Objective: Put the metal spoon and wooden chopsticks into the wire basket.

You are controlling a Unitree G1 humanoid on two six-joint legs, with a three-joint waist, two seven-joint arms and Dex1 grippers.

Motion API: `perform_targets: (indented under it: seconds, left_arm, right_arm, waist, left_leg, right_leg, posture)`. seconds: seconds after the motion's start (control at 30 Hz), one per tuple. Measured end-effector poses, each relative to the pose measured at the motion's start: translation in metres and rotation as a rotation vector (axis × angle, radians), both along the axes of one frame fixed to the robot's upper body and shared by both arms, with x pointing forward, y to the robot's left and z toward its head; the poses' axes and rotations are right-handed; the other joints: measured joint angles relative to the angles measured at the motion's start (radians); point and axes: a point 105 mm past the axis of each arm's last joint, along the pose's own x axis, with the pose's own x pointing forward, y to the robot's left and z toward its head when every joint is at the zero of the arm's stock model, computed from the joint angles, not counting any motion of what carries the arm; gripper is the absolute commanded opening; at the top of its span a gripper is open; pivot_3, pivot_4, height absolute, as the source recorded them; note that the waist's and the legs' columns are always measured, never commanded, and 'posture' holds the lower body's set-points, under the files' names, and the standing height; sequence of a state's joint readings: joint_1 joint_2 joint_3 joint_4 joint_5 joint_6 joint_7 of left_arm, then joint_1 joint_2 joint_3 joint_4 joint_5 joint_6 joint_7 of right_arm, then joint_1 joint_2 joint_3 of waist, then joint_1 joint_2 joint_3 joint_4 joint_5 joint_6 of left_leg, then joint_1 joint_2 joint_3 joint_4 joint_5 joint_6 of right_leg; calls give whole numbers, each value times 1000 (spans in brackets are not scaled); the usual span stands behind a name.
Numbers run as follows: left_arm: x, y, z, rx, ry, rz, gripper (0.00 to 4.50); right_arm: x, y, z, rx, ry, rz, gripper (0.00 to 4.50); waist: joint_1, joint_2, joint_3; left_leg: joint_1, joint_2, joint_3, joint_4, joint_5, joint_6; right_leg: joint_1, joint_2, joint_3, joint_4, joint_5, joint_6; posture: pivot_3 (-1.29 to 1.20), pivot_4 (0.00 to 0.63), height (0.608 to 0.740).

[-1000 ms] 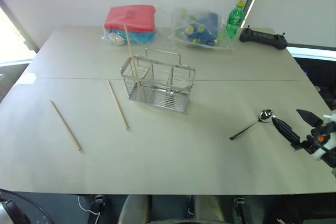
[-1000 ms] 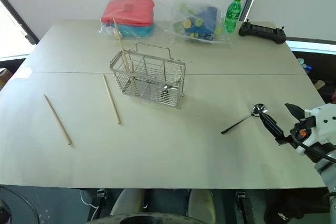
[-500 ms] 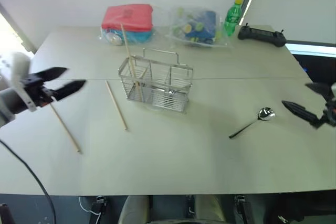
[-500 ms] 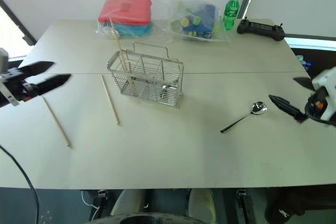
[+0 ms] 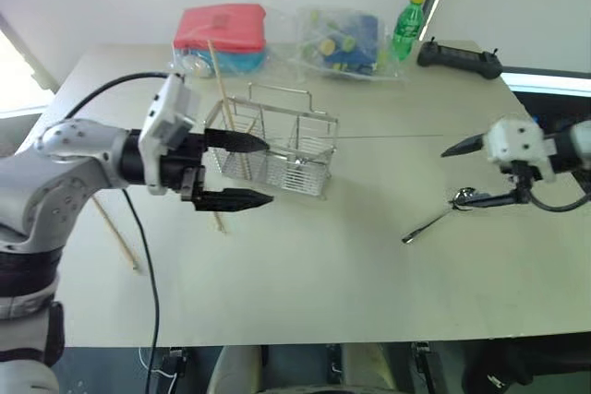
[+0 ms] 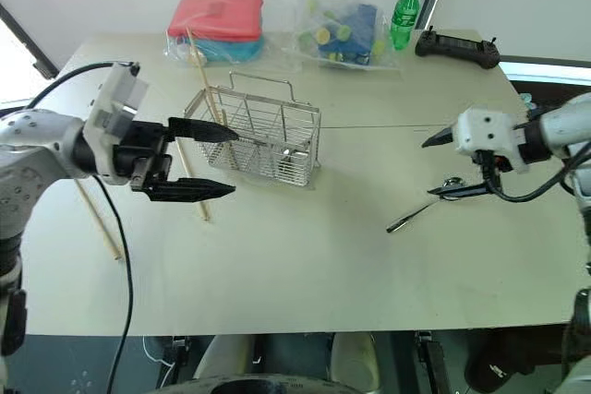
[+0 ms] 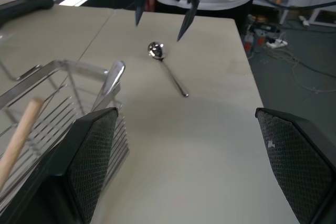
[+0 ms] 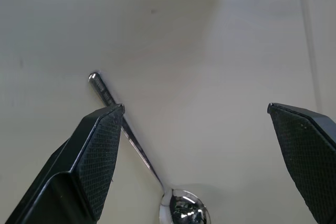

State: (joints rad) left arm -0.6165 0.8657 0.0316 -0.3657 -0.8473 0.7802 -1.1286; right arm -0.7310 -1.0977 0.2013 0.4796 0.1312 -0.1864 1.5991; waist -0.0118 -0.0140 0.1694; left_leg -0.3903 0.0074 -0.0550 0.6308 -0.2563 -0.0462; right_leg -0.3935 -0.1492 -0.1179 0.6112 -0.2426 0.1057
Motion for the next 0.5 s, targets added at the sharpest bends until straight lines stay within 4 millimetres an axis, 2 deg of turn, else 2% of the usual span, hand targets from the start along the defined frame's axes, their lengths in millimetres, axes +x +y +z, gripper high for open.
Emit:
perform_targets:
  seconds: [0.17,0.5]
  left_arm:
    - [-3,-8,2,3,-2,-9,4423]
    - [-12,-9,12,-2,-25,21,4423]
  right_arm:
    - [6,-7,-27,-150,81,70,4500]
    - [18,-16,-57,-272,110,113,4500]
  waist:
    - [-1,0,1]
    - [-2,0,1]
  left_leg:
    - [0,0,0,0,0,-1]
    - [3,0,-1,0,4,-7]
  right_leg:
    - [0,0,0,1,0,0]
    - [2,0,1,3,0,0]
  posture:
    - [0,150,685]
    - [0,150,685]
